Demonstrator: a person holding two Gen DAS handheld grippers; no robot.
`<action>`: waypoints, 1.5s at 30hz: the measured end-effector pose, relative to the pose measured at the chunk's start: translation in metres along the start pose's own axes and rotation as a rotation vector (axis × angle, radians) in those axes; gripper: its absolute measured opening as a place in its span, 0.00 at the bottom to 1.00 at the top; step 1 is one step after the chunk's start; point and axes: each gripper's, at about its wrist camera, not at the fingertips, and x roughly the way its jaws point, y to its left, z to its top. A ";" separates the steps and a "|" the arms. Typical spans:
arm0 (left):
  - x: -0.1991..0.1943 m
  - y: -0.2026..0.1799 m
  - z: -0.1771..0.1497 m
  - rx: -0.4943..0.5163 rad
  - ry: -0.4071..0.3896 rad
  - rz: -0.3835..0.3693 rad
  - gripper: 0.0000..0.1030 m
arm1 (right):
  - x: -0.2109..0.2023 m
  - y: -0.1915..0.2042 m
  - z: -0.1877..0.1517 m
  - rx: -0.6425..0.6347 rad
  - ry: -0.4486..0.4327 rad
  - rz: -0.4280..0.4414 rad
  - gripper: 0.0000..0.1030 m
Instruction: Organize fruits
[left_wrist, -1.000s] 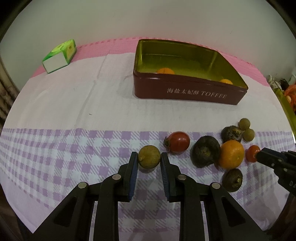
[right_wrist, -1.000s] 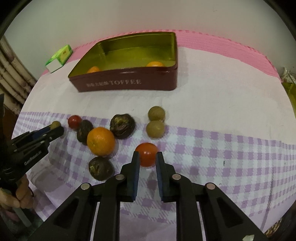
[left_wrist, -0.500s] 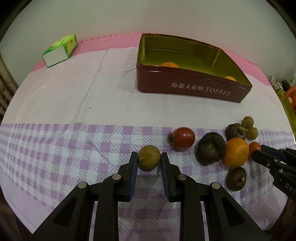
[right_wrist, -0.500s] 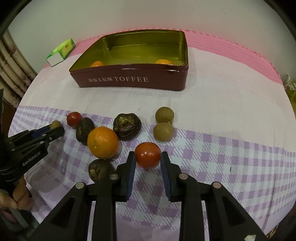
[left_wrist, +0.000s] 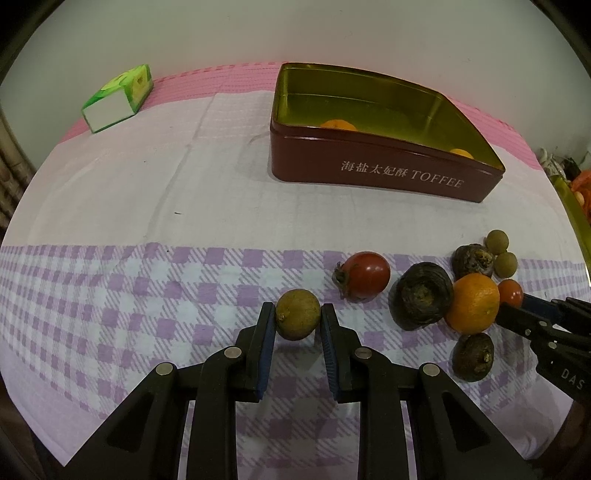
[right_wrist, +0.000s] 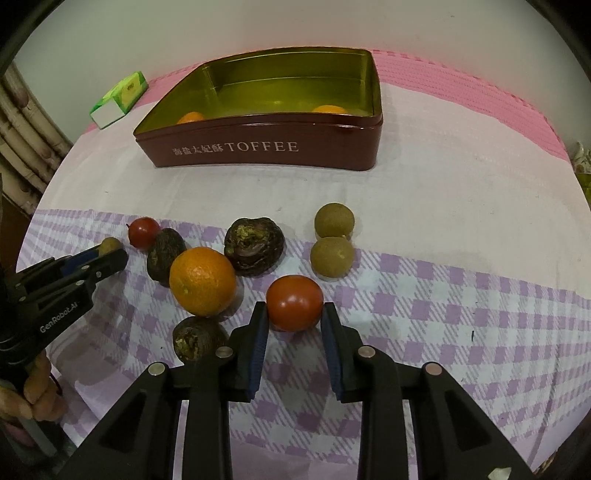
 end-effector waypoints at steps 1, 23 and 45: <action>0.000 0.000 0.000 0.001 -0.001 0.000 0.25 | 0.000 0.000 0.000 0.003 0.001 0.001 0.26; -0.029 0.007 0.061 -0.002 -0.103 -0.011 0.25 | -0.034 -0.009 0.063 -0.016 -0.104 -0.006 0.26; 0.031 -0.016 0.149 0.050 -0.065 -0.041 0.25 | 0.009 -0.021 0.152 -0.024 -0.097 -0.037 0.26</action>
